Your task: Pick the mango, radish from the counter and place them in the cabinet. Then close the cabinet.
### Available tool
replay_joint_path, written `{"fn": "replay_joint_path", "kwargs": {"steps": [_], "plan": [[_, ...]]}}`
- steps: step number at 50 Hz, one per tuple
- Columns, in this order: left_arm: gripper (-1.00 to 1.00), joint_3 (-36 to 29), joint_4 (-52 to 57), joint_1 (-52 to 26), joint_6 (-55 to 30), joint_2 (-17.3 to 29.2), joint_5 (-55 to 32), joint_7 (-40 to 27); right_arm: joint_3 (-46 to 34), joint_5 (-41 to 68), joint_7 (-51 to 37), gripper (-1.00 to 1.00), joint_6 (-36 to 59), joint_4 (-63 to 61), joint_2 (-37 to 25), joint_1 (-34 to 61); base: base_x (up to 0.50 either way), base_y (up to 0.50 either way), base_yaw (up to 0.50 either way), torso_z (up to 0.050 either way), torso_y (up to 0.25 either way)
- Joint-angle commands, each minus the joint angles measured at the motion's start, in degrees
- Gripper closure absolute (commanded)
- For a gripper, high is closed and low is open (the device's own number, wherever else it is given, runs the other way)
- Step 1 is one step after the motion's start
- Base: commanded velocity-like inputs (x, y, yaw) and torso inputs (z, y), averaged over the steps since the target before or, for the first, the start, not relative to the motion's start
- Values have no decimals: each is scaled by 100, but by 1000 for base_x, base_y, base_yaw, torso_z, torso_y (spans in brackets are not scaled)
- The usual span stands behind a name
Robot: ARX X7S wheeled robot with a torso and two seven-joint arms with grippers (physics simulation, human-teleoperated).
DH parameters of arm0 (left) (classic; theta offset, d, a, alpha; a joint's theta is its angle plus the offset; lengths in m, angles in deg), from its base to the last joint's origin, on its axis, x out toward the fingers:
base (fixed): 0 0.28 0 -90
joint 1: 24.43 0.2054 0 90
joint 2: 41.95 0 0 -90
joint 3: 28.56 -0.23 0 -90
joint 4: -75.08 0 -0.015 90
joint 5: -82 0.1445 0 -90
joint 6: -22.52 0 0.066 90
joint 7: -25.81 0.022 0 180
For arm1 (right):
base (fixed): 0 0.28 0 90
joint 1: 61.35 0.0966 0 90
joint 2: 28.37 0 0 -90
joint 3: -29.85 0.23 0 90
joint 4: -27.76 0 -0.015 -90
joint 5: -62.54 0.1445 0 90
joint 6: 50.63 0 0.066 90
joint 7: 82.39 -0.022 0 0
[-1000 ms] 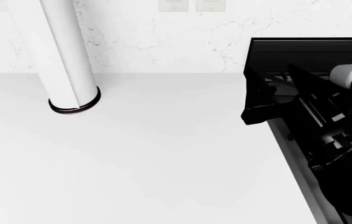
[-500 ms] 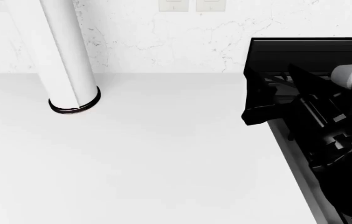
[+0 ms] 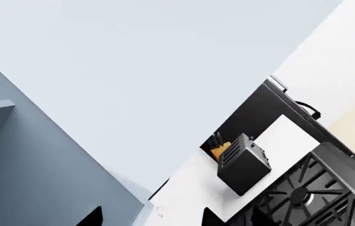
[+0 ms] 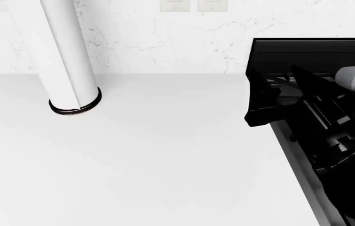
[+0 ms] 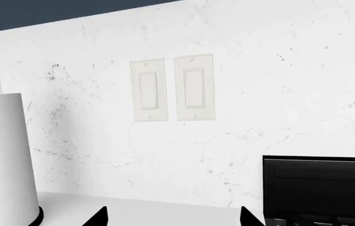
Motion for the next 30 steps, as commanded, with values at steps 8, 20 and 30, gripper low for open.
{"fn": "replay_joint_path", "kwargs": {"steps": [8,20,30], "plan": [[-100,-162,1033,367,-702,500,-784,333,55,52,-38,-100,-36,-27,-36,-51,0,0,0,0,0],[-100,-614,1292,488,-1148,771,-759,502,112,113,-70,-100,-43,-60,-89,-73,0,0,0,0,0],[-100,-1035,901,628,-1686,682,-348,-417,166,146,-73,-100,-67,-62,-132,-89,0,0,0,0,0]]}}
